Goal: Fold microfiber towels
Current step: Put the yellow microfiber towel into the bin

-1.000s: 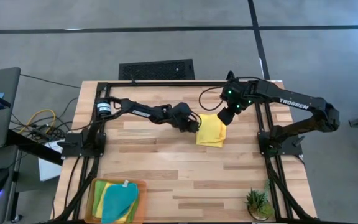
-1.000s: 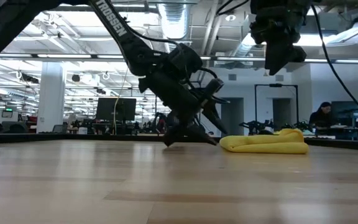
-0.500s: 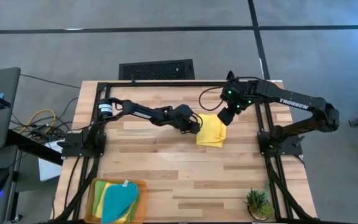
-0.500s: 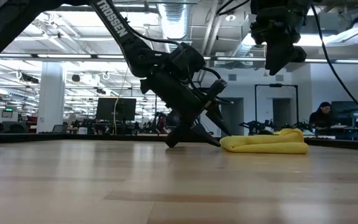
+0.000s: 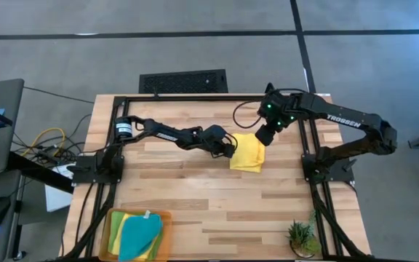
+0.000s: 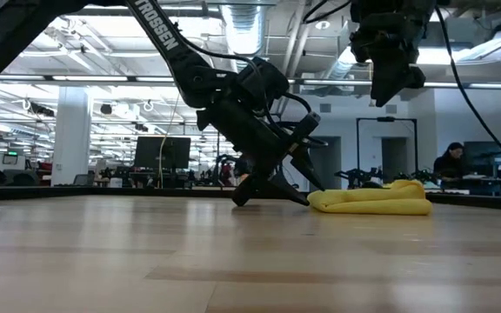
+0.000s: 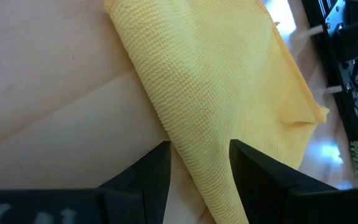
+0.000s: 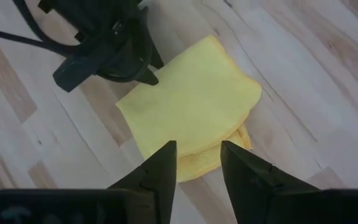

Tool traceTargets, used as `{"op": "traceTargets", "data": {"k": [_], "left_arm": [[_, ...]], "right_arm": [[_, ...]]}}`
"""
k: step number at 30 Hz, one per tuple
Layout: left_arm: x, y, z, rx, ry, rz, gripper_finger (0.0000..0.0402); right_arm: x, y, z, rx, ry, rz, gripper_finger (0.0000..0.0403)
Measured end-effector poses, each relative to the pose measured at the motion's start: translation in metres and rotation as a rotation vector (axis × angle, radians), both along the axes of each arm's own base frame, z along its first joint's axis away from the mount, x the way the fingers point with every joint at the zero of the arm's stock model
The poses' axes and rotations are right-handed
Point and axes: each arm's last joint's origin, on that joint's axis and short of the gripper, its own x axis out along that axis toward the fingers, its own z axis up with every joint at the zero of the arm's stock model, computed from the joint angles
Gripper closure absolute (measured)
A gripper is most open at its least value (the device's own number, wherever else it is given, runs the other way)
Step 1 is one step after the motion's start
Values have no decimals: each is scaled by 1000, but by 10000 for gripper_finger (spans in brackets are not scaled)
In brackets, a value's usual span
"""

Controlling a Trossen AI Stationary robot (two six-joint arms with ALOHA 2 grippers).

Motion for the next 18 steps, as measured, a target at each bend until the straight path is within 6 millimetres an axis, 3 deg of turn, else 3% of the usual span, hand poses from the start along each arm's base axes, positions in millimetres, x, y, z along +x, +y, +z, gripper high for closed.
{"op": "traceTargets", "data": {"k": [18], "left_arm": [[2,-8,0,18,-4,-13,246]], "right_arm": [[2,-7,2,-22,-47,-25,262]]}}
